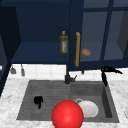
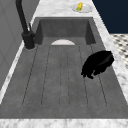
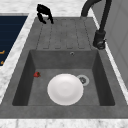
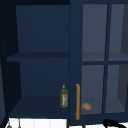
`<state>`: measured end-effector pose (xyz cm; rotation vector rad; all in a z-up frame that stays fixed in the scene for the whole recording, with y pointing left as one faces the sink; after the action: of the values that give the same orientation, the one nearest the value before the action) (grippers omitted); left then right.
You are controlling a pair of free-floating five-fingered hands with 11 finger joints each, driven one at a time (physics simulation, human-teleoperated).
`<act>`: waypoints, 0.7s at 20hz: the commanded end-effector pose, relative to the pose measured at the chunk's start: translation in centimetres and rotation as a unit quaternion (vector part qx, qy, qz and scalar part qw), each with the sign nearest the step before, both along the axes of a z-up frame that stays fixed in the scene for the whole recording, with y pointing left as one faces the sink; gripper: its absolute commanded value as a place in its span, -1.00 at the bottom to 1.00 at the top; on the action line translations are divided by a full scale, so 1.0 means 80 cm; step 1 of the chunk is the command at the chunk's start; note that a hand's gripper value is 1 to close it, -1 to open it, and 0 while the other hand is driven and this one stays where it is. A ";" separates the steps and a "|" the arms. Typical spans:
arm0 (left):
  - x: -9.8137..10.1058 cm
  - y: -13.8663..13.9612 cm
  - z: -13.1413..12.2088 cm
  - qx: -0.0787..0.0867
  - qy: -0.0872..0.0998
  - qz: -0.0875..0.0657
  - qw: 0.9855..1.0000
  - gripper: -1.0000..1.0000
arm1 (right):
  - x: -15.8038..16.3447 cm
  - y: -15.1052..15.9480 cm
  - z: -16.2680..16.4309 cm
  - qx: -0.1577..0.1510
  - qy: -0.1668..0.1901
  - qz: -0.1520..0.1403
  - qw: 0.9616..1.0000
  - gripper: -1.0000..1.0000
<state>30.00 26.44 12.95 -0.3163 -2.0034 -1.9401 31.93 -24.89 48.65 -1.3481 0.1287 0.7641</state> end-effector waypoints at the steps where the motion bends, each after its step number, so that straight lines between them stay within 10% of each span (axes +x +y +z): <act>1: 0.000 0.000 0.000 0.000 0.000 0.000 1.000 0.00 | 0.029 0.013 -0.009 -0.003 -0.003 -0.033 0.999 -1.00; 8: 0.000 0.000 0.000 0.000 0.000 0.000 1.000 0.00 | 0.063 0.029 -0.016 -0.052 0.001 -0.114 0.992 -1.00; 14: 0.000 0.000 0.000 0.000 0.000 0.000 1.000 0.00 | 0.089 0.041 -0.024 -0.091 0.010 -0.193 0.977 -1.00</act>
<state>30.00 26.44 12.95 -0.3163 -2.0034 -1.9401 36.80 -22.49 47.49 -1.4480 0.4557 0.4734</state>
